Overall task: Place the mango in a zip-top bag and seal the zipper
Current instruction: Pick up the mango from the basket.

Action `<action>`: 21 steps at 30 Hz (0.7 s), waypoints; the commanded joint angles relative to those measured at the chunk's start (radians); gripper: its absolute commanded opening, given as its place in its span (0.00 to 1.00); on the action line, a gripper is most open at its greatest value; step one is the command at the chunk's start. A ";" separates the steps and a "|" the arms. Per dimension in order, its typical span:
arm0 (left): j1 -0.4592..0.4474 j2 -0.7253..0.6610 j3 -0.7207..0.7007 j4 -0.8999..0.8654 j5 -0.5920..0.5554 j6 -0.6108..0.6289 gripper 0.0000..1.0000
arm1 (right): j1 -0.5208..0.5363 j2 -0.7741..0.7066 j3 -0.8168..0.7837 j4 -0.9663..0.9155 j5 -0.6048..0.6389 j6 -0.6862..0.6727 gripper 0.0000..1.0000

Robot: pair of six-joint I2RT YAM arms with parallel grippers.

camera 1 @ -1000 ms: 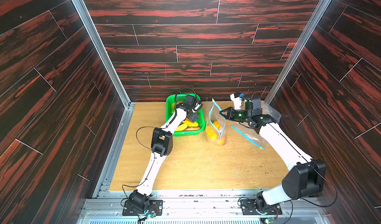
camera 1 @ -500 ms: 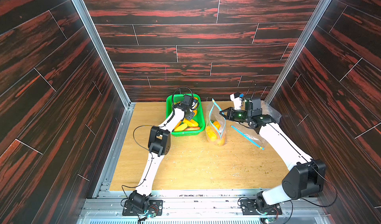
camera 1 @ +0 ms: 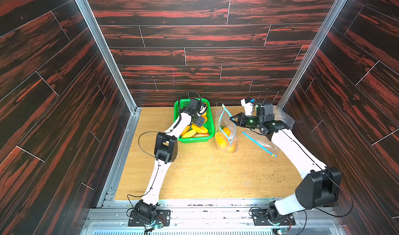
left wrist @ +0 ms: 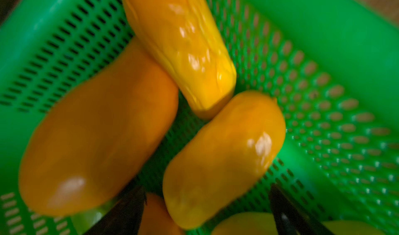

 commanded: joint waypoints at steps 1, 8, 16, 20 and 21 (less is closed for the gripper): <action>-0.006 0.079 0.111 -0.117 0.021 0.036 0.95 | 0.004 -0.016 -0.005 -0.007 -0.003 -0.016 0.00; -0.022 0.093 0.072 -0.100 0.015 0.032 0.95 | 0.004 -0.012 0.000 -0.008 0.003 -0.020 0.00; -0.021 0.087 0.065 -0.100 -0.021 0.036 0.65 | 0.004 -0.008 -0.001 -0.004 0.002 -0.016 0.00; -0.017 0.033 0.034 -0.070 -0.038 -0.008 0.46 | 0.004 -0.010 0.001 0.001 0.001 -0.015 0.00; -0.014 0.016 0.028 -0.067 -0.030 -0.025 0.44 | 0.004 -0.010 0.002 0.001 0.003 -0.015 0.00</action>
